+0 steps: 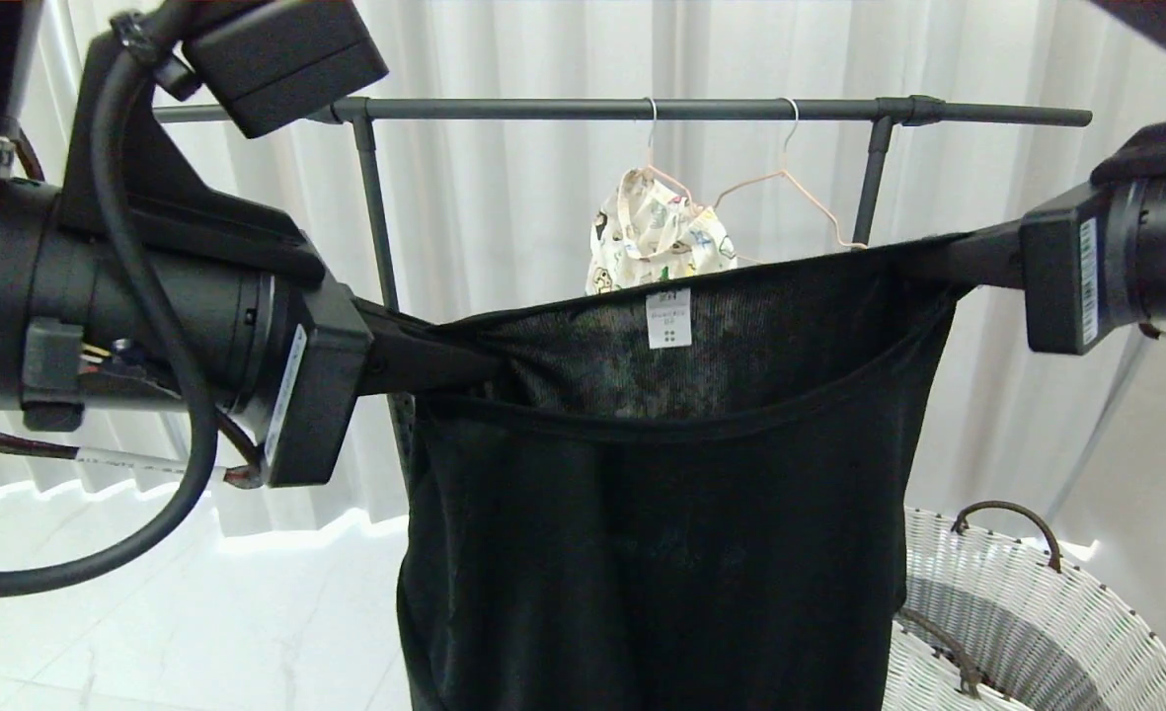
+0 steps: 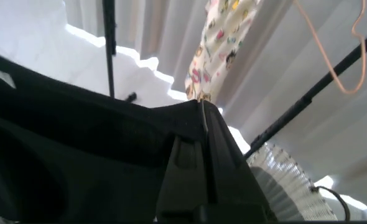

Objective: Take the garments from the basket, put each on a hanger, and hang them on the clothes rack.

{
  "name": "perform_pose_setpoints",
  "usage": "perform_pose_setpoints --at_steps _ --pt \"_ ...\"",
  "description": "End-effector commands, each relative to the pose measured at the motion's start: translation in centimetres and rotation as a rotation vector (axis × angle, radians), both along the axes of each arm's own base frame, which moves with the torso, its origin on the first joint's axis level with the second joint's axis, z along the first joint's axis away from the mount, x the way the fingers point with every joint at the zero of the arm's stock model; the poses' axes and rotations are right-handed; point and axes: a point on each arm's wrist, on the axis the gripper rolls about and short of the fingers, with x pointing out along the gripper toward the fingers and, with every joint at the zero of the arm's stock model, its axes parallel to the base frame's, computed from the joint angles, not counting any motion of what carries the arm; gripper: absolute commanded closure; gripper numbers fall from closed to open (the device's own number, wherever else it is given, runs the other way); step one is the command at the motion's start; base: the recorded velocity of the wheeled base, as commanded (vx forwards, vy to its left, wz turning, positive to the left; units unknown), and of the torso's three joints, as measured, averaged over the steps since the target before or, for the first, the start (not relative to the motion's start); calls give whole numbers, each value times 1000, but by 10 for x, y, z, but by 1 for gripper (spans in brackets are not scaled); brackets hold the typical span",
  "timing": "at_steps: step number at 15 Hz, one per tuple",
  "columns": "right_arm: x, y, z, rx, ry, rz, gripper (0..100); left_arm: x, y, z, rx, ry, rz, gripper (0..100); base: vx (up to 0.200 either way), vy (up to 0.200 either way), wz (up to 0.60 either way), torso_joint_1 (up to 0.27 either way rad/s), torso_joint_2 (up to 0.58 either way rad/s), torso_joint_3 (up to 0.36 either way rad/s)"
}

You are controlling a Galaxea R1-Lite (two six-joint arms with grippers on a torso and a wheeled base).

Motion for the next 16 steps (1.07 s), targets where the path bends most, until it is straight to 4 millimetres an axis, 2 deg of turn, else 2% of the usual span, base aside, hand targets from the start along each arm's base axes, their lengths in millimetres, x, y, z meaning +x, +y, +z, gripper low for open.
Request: perform_pose_setpoints --at_steps 1,5,6,8,12,13,16 --pt "5 -6 8 15 -22 -12 100 0 -2 -4 19 -45 17 100 0 0 0 0 0 0" --pt "6 -10 10 21 -27 -8 100 5 -5 -1 2 -111 50 100 0 0 0 0 0 0" --pt "6 -16 12 26 -31 -24 100 8 -8 0 -7 -122 51 100 0 0 0 0 0 0" --pt "-8 -33 19 25 -19 -16 100 17 -15 6 -51 -174 51 100 0 0 0 0 0 0" --pt "-47 -64 31 33 79 211 100 32 -37 16 -88 -208 17 100 0 0 0 0 0 0" --pt "-53 -67 31 52 91 282 100 35 -46 17 -95 -208 0 100 0 0 0 0 0 0" --pt "-63 -56 30 57 117 445 100 34 -58 16 -98 -201 -34 100 0 0 0 0 0 0"
